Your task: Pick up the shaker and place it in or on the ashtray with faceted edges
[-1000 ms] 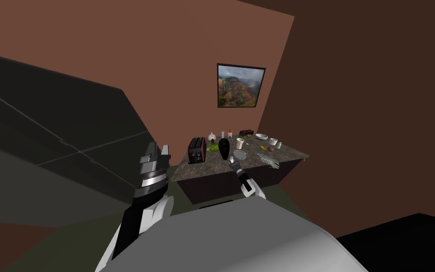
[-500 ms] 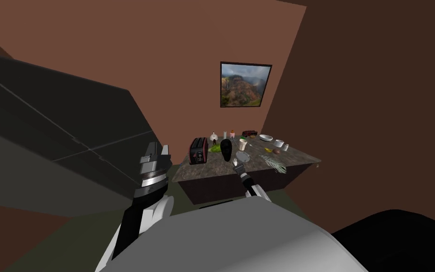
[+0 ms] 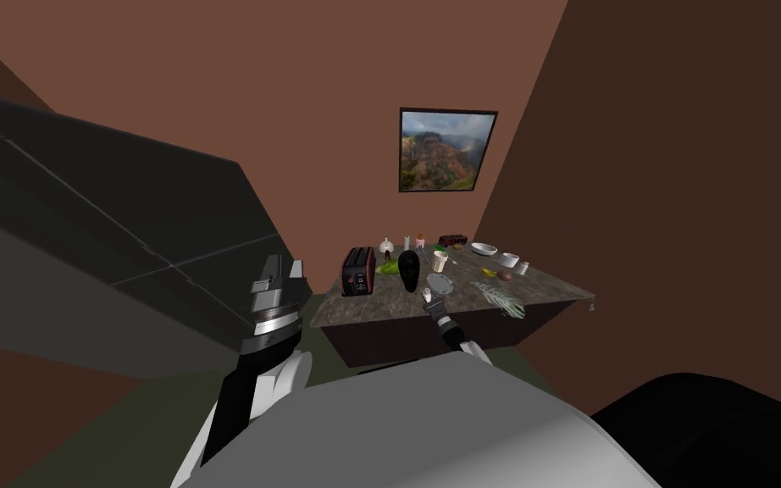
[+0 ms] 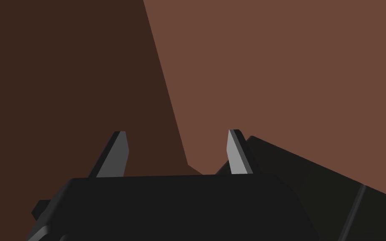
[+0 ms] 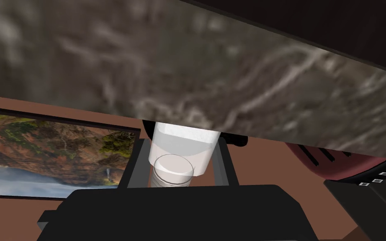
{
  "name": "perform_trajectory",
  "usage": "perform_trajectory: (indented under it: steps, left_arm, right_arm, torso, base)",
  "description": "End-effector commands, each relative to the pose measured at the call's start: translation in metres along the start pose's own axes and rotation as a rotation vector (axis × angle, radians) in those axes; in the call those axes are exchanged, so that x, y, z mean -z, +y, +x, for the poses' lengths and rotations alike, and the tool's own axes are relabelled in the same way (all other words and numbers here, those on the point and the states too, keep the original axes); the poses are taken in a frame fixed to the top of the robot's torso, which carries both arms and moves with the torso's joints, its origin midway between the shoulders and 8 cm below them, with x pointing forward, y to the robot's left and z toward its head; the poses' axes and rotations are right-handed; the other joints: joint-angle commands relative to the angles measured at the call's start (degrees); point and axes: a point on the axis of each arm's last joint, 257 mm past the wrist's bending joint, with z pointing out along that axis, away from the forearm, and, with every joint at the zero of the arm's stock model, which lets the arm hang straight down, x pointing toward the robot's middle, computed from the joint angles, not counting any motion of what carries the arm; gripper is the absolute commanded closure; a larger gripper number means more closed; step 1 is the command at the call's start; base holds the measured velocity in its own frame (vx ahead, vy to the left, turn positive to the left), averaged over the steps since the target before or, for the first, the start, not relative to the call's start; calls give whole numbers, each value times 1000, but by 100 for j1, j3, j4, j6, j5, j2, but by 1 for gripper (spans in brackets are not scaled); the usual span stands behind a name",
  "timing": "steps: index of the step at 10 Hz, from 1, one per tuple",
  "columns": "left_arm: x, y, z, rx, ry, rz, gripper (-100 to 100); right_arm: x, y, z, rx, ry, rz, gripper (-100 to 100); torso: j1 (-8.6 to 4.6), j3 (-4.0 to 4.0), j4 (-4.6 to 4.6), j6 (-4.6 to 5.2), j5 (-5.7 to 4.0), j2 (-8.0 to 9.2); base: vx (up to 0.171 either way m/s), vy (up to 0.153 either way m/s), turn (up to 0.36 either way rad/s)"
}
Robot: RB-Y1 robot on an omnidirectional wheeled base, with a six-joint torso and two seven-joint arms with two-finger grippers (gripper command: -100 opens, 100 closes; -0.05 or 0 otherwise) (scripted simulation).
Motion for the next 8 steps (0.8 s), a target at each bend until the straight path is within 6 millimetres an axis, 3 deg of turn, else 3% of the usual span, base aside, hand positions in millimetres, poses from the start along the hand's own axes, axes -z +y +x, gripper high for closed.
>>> perform_trajectory:
  steps: [1, 2, 5, 8]
  left_arm:
    - [0, 0, 0, 0, 0, 0, 0]
    - [0, 0, 0, 0, 0, 0, 0]
    - [0, 0, 0, 0, 0, 0, 0]
    - [0, 0, 0, 0, 0, 0, 0]
  right_arm:
    - [0, 0, 0, 0, 0, 0, 0]
    - [6, -8, 4, 28, 6, -19, 100]
    - [20, -20, 12, 40, 23, -36, 100]
    - [37, -30, 20, 10, 49, -25, 100]
  torso:
    - [0, 0, 0, 0, 0, 0]
    - [0, 1, 0, 0, 0, 2]
    - [-5, 19, -6, 3, -4, 47]
    - [-102, 33, -37, 36, -41, 105]
  base:
    - [0, 0, 0]
    - [-53, 4, 108]
    - [-98, -14, 132]
    - [-174, -152, 154]
